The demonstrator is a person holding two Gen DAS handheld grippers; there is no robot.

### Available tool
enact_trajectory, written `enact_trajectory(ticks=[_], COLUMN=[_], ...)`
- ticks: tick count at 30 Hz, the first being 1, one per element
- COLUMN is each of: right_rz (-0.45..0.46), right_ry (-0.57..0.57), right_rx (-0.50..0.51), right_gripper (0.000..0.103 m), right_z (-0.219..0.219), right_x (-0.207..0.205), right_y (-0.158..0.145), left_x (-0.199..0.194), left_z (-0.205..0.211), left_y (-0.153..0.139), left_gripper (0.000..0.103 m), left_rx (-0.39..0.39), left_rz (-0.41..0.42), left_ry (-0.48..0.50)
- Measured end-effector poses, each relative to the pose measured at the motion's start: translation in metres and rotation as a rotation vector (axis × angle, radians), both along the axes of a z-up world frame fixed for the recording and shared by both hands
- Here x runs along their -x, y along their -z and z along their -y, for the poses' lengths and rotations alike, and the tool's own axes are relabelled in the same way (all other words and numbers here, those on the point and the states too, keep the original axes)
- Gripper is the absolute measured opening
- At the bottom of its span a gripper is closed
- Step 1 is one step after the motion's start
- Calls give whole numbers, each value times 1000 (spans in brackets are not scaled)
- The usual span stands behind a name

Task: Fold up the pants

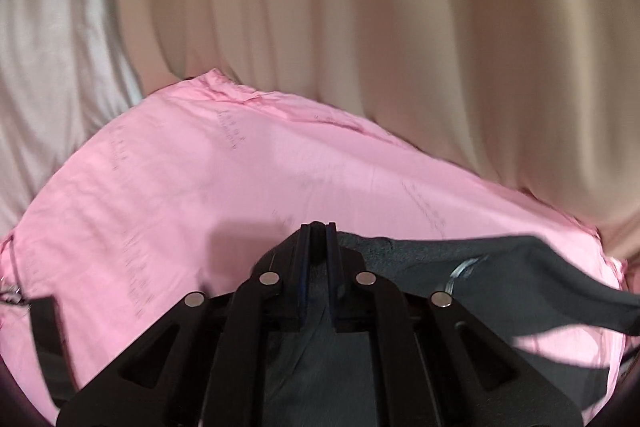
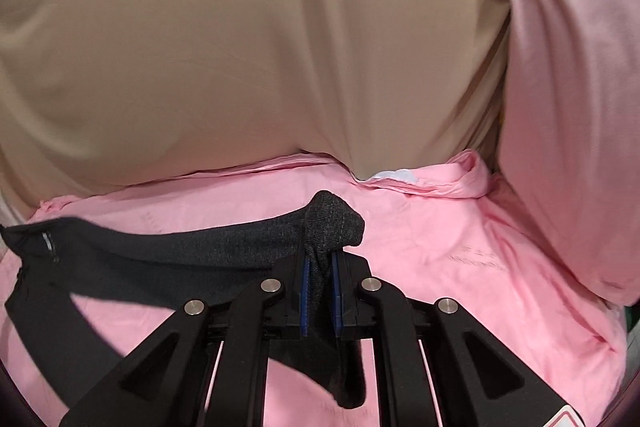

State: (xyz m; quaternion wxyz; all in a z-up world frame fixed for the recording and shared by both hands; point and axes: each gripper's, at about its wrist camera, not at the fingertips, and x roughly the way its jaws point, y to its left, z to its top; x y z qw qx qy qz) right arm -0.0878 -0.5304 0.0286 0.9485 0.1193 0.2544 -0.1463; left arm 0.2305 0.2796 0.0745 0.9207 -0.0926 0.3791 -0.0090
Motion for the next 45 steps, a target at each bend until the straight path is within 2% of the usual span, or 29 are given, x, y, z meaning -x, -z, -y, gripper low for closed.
enact_trajectory(ticks=[4, 7, 9, 12, 13, 14, 15, 16, 17, 21, 23, 25, 27, 28, 29, 30, 35, 37, 41, 45], right_rz=[-9, -74, -129, -207, -203, -184, -156, -126, -89, -40, -35, -35, -36, -40, -44, -46, -39, -13, -17, -77], right_ry=[8, 44, 58, 136, 157, 189, 212, 229, 236, 219, 200, 190, 183, 183, 182, 181, 199, 182, 163, 214], right_rx=[13, -12, -25, -33, -28, -23, -22, -19, -20, -31, -40, -42, -49, -57, -64, -76, -147, -188, -307, -446], right_gripper=[7, 7, 9, 22, 30, 44, 52, 62, 65, 65, 65, 65, 65, 65, 65, 65, 65, 65, 65, 65], right_z=[-14, -20, -19, -17, -19, -20, -23, -27, -34, -62, -73, -83, -91, -94, -97, -100, -100, -100, -86, -59], right_x=[57, 89, 94, 100, 107, 116, 126, 135, 146, 170, 174, 174, 176, 175, 175, 176, 181, 183, 156, 108], right_y=[20, 57, 83, 112, 113, 112, 106, 101, 95, 76, 76, 79, 84, 87, 90, 93, 99, 96, 94, 104], left_x=[71, 97, 108, 116, 119, 122, 126, 128, 130, 114, 97, 81, 73, 69, 67, 67, 101, 120, 121, 113], left_z=[-19, -35, -45, -58, -60, -59, -58, -56, -50, -33, -28, -26, -26, -26, -27, -28, -34, -41, -43, -42], left_y=[21, 50, 75, 101, 105, 108, 109, 109, 106, 101, 110, 122, 132, 136, 140, 140, 108, 98, 110, 122], left_gripper=[3, 0, 0, 4, 11, 32, 47, 73, 81, 89, 89, 83, 64, 47, 22, 9, 7, 7, 7, 7], left_rx=[12, 21, 20, 123, 161, 211, 250, 276, 292, 319, 340, 353, 389, 405, 411, 403, 387, 389, 306, 316], left_rz=[-42, -90, -123, -153, -159, -161, -155, -141, -117, -95, -127, -165, -197, -210, -225, -230, -143, -136, -186, -209], left_ry=[-11, -46, -67, -118, -135, -139, -133, -131, -142, -139, -145, -156, -154, -151, -154, -152, -133, -117, -138, -160])
